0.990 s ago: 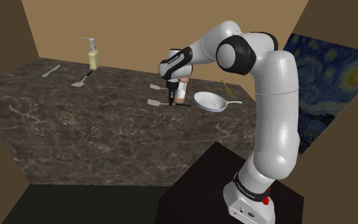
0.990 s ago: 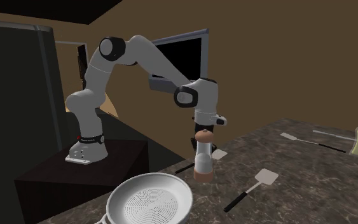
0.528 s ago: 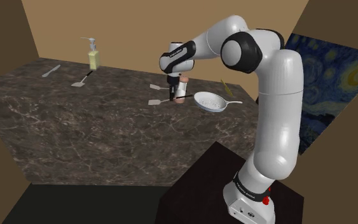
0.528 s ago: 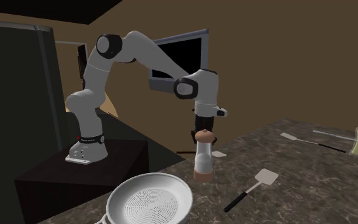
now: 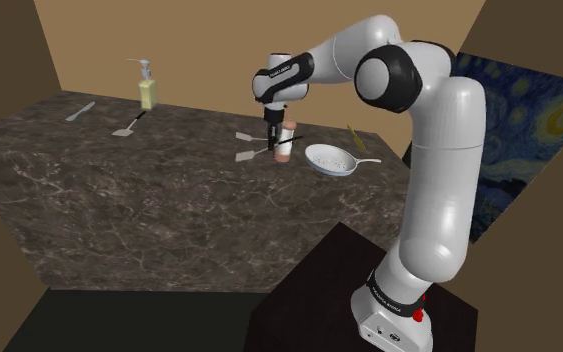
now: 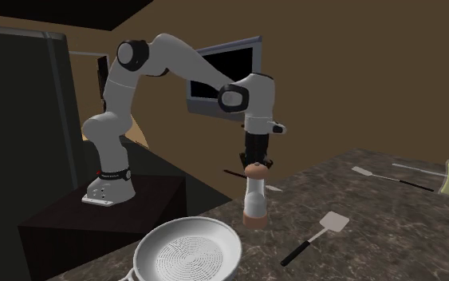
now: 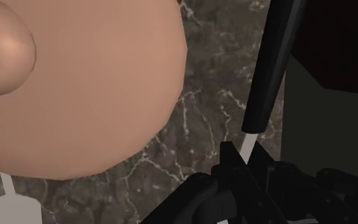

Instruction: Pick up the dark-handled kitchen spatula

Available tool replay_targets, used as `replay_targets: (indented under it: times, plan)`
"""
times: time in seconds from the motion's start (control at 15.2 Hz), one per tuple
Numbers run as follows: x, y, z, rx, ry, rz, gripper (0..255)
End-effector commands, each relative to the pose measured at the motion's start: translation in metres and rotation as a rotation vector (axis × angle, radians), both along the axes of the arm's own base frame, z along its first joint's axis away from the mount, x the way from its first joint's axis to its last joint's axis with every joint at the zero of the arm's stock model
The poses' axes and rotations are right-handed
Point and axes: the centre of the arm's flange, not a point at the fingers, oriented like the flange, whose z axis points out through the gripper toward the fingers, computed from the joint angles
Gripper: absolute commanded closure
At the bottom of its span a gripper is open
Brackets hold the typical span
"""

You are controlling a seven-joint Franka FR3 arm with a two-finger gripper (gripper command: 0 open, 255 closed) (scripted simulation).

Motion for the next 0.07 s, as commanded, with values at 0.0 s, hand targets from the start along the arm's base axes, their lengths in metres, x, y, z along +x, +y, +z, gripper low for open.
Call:
replay_targets:
  times: [0.0]
  plan:
    - [0.0001,-0.0001,0.0026,0.000,0.001,0.000,255]
